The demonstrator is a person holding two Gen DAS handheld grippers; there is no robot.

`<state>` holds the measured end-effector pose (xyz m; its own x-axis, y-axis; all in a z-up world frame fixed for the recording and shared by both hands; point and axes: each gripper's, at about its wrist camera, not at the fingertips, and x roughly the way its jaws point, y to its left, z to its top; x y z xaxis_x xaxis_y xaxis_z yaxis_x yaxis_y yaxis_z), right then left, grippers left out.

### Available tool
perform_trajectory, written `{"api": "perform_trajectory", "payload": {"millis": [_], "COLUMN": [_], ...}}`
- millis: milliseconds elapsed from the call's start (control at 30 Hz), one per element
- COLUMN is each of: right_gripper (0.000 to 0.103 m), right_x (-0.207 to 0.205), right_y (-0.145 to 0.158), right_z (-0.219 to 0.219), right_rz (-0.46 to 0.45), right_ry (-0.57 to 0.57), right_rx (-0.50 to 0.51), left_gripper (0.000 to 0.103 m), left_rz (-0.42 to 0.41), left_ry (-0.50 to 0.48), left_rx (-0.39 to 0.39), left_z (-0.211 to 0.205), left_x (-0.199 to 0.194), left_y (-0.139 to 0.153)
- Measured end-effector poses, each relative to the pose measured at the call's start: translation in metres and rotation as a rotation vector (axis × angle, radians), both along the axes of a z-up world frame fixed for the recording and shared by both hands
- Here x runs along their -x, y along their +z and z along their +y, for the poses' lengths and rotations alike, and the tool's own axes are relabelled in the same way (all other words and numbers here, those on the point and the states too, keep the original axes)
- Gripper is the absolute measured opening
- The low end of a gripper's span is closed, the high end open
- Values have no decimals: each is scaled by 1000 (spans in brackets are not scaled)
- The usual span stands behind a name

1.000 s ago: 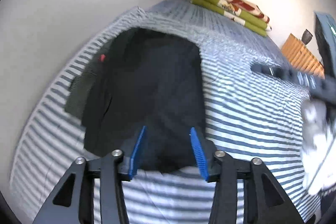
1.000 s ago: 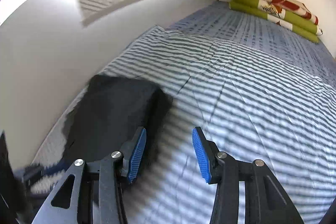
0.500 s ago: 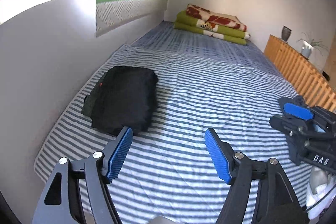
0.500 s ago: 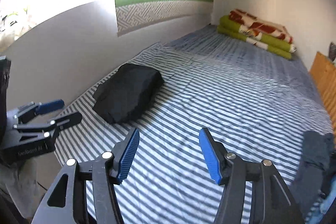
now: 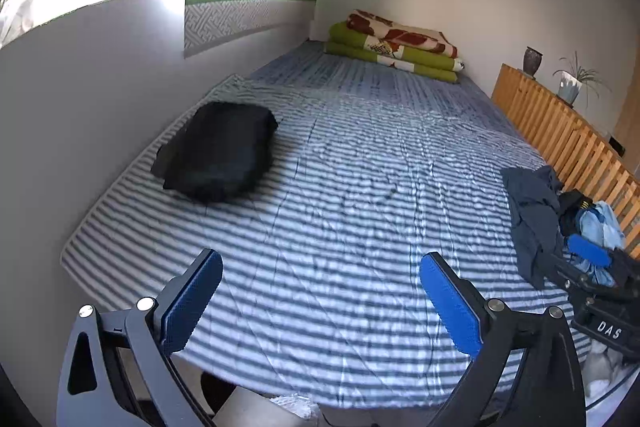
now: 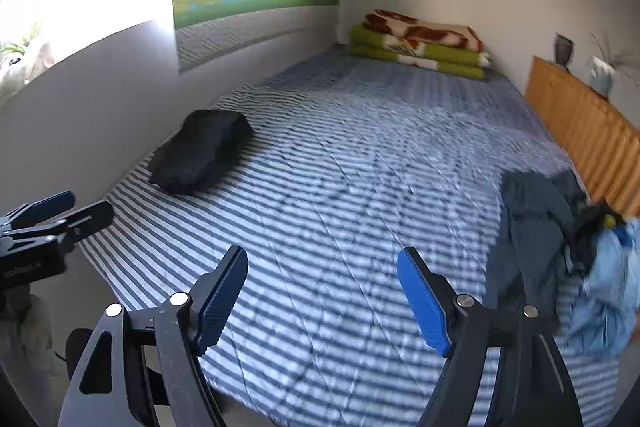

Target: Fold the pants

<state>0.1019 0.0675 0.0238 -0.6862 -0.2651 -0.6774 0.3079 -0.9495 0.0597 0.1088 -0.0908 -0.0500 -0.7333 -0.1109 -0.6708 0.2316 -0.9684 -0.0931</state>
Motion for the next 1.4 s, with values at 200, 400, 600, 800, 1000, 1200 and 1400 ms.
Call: {"api": "perform_trajectory", "payload": {"millis": [200, 400, 600, 800, 1000, 1200, 1400], "right_gripper": [77, 78, 78, 78, 78, 78, 78], "right_x": [-17, -22, -24, -25, -24, -23, -22], "right_y": [-19, -12, -13, -15, -14, -15, -17], "right_z": [20, 22, 12, 4, 2, 2, 4], "right_rz": [-36, -6, 8, 5, 3, -3, -10], "right_ry": [-37, -41, -22, -11, -14, -7, -11], "right_rx": [7, 8, -19, -29, -28, -33, -26], "left_gripper": [101, 101, 101, 101, 102, 102, 102], "left_rz": [-20, -12, -15, -14, -15, -20, -20], "left_ry": [15, 21, 23, 32, 40, 41, 39], "left_rx": [23, 29, 27, 21, 19, 19, 23], "left_z": [4, 6, 4, -2, -5, -6, -5], "left_x": [-9, -16, -19, -20, -19, -15, -12], "left_y": [-10, -6, -5, -4, -6, -9, -11]}}
